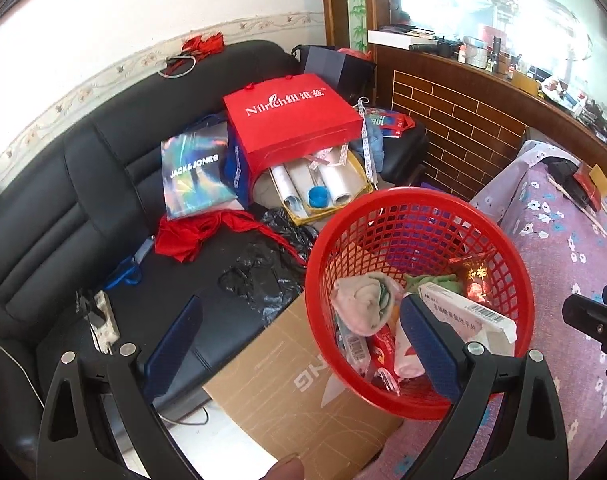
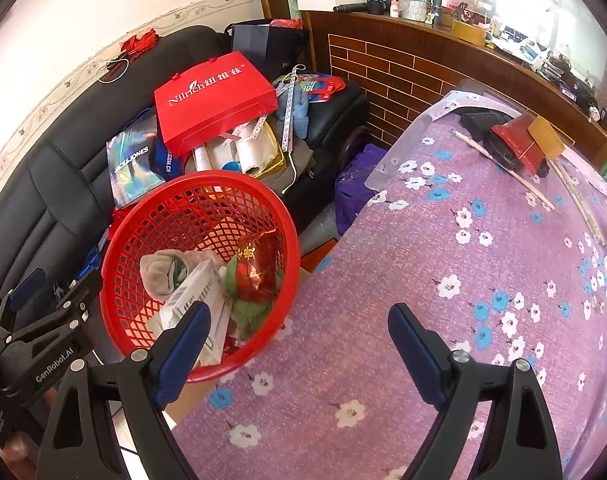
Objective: Collect trash
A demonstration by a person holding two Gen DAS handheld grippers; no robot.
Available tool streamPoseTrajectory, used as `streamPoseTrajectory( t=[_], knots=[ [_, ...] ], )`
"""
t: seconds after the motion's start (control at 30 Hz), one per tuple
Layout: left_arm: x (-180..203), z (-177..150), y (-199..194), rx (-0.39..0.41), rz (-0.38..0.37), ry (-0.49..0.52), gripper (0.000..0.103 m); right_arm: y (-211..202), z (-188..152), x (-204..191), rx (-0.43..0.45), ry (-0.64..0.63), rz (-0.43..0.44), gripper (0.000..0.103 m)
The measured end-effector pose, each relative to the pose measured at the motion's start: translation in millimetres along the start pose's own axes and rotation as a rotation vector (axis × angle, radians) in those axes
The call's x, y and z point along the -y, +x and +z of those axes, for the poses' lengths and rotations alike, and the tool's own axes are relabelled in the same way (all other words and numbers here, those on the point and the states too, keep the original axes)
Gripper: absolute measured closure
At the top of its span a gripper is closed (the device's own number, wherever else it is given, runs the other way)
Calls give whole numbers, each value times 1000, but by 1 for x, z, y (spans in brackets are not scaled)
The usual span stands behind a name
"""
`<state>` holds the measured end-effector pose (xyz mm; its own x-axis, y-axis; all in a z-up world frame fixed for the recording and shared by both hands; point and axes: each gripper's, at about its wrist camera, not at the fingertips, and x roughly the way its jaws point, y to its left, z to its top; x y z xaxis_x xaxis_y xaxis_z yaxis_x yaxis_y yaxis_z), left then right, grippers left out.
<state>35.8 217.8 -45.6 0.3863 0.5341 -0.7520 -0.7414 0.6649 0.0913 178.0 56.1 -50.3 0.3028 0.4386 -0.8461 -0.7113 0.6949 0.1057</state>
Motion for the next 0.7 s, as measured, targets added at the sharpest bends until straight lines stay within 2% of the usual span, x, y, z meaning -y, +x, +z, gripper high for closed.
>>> streamPoseTrajectory(
  t=[0.17, 0.37, 0.7],
  knots=[
    [-3, -5, -8, 2, 60, -11, 5, -8, -3, 1, 8, -19, 7, 10],
    [-2, -11, -27, 39, 115, 2, 5, -17, -6, -4, 21, -44, 19, 10],
    [0, -26, -67, 45, 122, -4, 5, -61, -27, -12, 82, -117, 18, 10]
  ],
)
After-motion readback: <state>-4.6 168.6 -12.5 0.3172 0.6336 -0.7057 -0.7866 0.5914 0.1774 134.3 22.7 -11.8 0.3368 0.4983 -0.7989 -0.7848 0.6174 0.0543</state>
